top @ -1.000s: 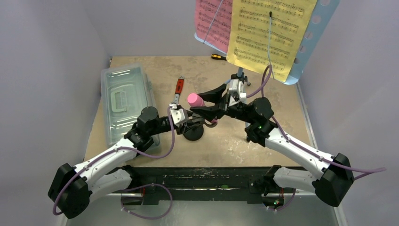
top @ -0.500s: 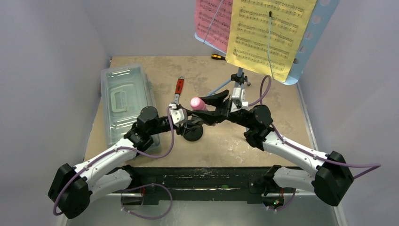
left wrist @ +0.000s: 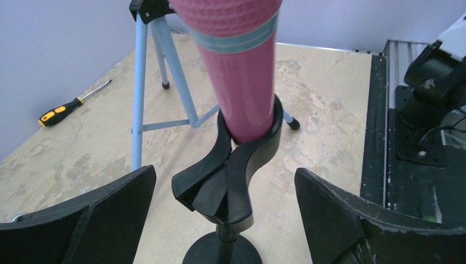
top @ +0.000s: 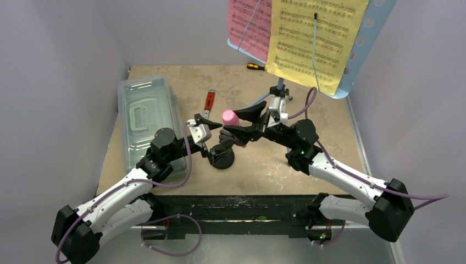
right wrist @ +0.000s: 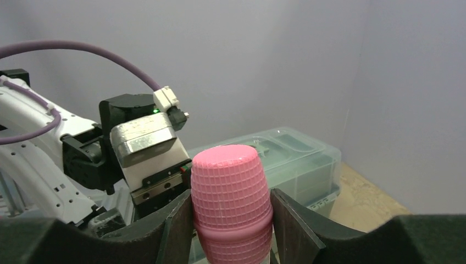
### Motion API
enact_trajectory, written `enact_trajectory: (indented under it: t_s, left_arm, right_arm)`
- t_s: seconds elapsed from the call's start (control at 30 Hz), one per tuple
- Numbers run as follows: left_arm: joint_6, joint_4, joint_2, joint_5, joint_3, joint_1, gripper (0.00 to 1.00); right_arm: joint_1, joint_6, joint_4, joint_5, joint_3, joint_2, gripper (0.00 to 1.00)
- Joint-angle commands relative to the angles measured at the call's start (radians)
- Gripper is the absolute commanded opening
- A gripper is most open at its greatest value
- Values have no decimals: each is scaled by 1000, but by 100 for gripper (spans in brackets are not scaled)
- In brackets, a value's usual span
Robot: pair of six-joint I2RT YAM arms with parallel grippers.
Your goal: Set up the instrument practice props
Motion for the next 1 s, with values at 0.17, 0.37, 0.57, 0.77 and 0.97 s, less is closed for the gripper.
enact_trajectory:
  t_s: [0.17,0.37,0.57,0.77,0.97]
  left_arm:
    - [-190,-161,-110,-5,69,5,100]
    - [-190,-331,-150,-65,143,4,100]
    - [-196,-435,-181,-96,171,4,100]
    - [-204,-534,-213,-132,217,4,100]
    - [-213,-617,-258,-188,269,5,100]
  right_arm:
    - [22,-5,-252,52,201,58,65]
    - [38,9,-405,52,294,70,80]
    - [43,22,-483,23,314,20,87]
    - [43,28,-555,0,280,-38,92]
    - [43,26,-647,-50,272,-92,98]
